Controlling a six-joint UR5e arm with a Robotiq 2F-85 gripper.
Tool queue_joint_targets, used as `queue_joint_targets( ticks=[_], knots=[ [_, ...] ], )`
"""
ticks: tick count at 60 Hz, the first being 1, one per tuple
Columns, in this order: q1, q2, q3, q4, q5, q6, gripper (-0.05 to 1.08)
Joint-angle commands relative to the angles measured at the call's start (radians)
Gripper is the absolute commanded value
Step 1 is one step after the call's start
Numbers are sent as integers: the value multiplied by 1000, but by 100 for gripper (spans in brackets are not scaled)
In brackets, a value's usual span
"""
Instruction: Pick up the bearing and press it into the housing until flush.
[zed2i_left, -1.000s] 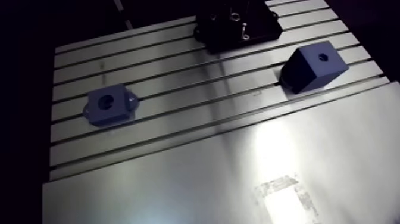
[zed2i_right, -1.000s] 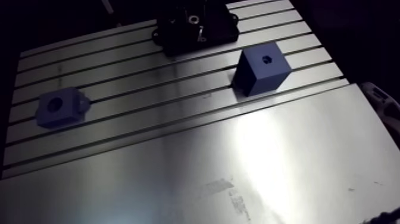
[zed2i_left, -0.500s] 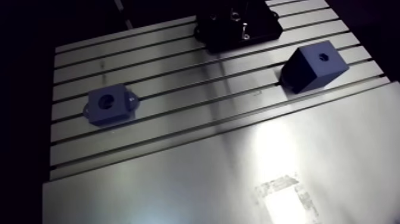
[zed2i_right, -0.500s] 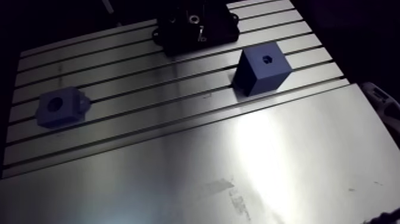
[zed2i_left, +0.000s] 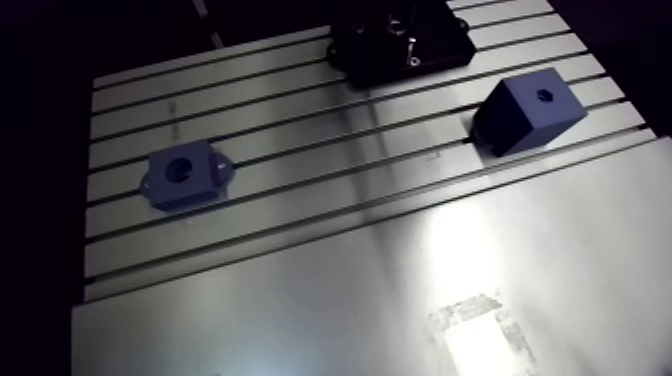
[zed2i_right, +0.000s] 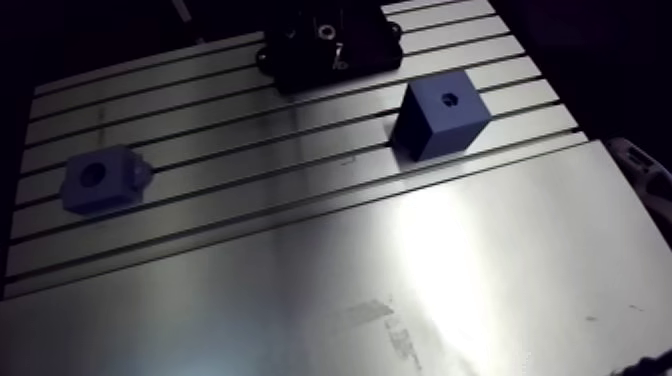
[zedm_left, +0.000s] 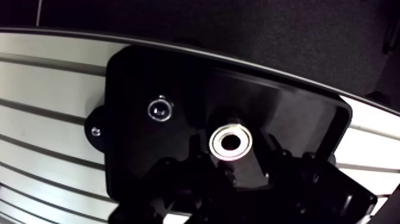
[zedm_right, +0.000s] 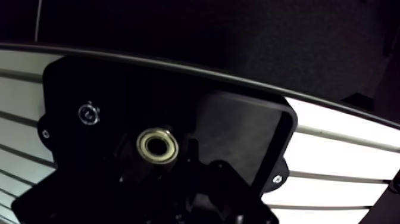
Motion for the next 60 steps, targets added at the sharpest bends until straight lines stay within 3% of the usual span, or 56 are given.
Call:
queue_joint_targets(
  ticks=[1, 60],
  knots=[
    [0, 0, 0, 0, 1, 1, 50],
    [0, -1, -1, 0, -1, 0, 53]
  ],
)
